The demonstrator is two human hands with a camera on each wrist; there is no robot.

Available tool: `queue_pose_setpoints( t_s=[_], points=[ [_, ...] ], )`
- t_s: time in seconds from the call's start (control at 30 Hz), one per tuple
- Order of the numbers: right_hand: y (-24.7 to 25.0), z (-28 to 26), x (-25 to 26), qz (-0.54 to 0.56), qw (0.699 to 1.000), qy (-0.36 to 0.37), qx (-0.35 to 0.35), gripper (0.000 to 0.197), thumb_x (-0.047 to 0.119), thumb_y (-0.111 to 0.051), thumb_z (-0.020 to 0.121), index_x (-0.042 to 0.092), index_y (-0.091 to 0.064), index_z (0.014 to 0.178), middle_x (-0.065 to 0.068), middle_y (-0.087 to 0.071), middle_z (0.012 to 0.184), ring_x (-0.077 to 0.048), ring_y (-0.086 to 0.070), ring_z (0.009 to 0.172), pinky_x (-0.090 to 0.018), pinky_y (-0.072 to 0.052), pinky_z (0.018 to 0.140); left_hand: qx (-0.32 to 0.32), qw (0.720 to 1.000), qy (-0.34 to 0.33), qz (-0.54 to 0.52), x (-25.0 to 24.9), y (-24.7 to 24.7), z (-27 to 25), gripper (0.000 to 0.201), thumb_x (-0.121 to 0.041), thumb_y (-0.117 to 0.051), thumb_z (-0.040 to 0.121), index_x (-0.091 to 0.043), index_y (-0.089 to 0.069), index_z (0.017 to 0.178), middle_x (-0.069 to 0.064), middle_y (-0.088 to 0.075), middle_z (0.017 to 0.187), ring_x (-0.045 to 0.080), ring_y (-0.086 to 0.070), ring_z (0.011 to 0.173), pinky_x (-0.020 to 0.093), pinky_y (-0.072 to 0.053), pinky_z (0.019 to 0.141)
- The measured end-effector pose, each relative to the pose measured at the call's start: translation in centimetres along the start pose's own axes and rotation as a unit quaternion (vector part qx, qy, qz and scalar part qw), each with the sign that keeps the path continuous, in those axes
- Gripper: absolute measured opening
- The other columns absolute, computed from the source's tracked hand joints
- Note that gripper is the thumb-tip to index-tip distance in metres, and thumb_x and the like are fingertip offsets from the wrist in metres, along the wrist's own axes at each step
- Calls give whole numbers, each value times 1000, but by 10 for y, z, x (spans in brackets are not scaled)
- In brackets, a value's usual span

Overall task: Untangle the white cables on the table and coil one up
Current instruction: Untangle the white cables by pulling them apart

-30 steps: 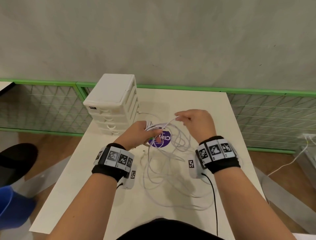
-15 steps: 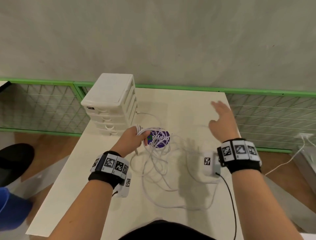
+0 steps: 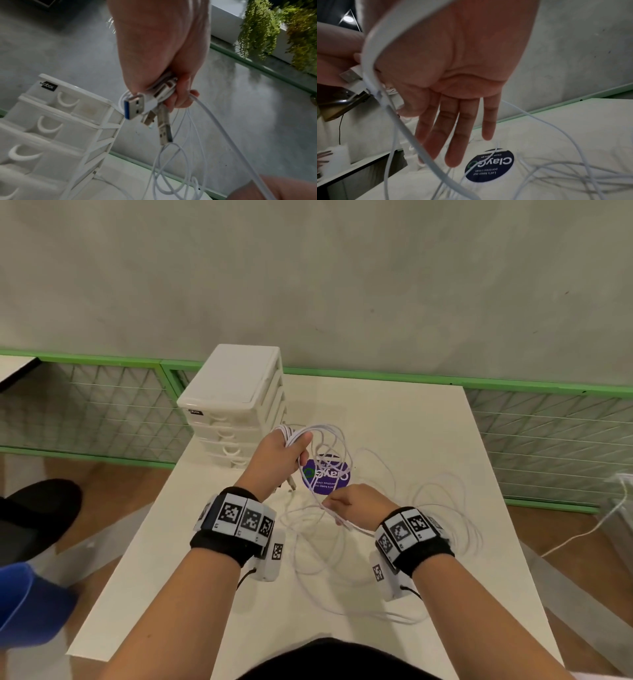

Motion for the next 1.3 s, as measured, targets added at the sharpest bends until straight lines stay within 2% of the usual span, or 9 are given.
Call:
queue_pose_setpoints(
  t_s=[0.17,0.33,0.47,0.67,0.8,0.93,0.97,1.13,1.3],
  points=[
    [-17,5,4,238,970,-42,6,33,39,-39,99,16,-63,102,-2,-71,79,-18,-67,72,-35,-48,88,3,999,34,22,15,1,-3,43,-33,-51,98,-7,-51,63,-9,-43,39,5,-35,32,21,-32,39],
    [-13,5,5,207,978,1,8,16,17,-61,89,8,-70,100,-6,-72,79,-4,-64,68,-20,-46,83,24,997,32,65,27,-3,-8,36,-28,-59,94,-9,-48,66,-1,-42,53,1,-35,36,11,-29,38],
    [16,1,7,279,951,19,-135,10,10,-67,82,19,-72,83,-5,-74,83,-8,-67,79,-25,-49,88,75,994,57,53,38,-15,-13,19,-26,-66,90,-13,-56,79,-6,-49,59,9,-41,52,20,-34,50],
    [91,-34,12,369,831,51,-414,17,5,-55,91,17,-63,83,0,-68,74,-5,-66,61,-14,-49,61,168,981,75,70,51,-22,-19,9,-12,-64,88,-10,-68,79,1,-70,68,11,-38,47,20,-34,47],
    [126,-61,-16,340,759,47,-553,20,4,-53,91,18,-64,82,-3,-65,74,-12,-66,66,-19,-50,67,146,983,95,64,58,-14,-19,13,-15,-62,92,-4,-65,86,-13,-55,42,8,-35,40,16,-30,39],
    [111,-55,-56,128,837,-194,-496,29,11,-44,95,15,-62,116,-6,-63,122,-26,-56,114,-34,-42,97,103,991,62,63,44,-15,-12,20,-17,-62,92,-4,-68,78,-10,-61,53,5,-36,40,19,-33,44],
    [104,-52,-55,100,846,-191,-487,37,8,-42,93,13,-56,127,-8,-54,135,-25,-47,125,-35,-36,105,86,993,50,65,37,-16,-8,22,-19,-63,91,-4,-69,77,-9,-62,57,3,-36,38,19,-34,46],
    [78,-37,9,-7,907,152,-393,46,12,-58,87,26,-54,130,2,-51,136,-11,-43,126,-26,-28,108,83,995,-21,44,-11,-23,-6,27,-26,-68,88,-12,-67,65,-10,-56,50,5,-42,42,17,-36,45],
    [78,-35,22,-7,882,154,-445,14,20,-65,85,20,-76,93,3,-73,92,-13,-65,83,-33,-51,76,91,995,-29,15,-29,-22,-11,27,-27,-67,89,-9,-65,69,-13,-55,43,1,-39,38,13,-33,42]
  ],
)
Point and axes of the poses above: each hand's wrist, its own z-axis towards the middle knuckle, its own y-axis out of the back of the hand, x = y × z, the point moved 3 cm from there along z, towards the middle knuckle
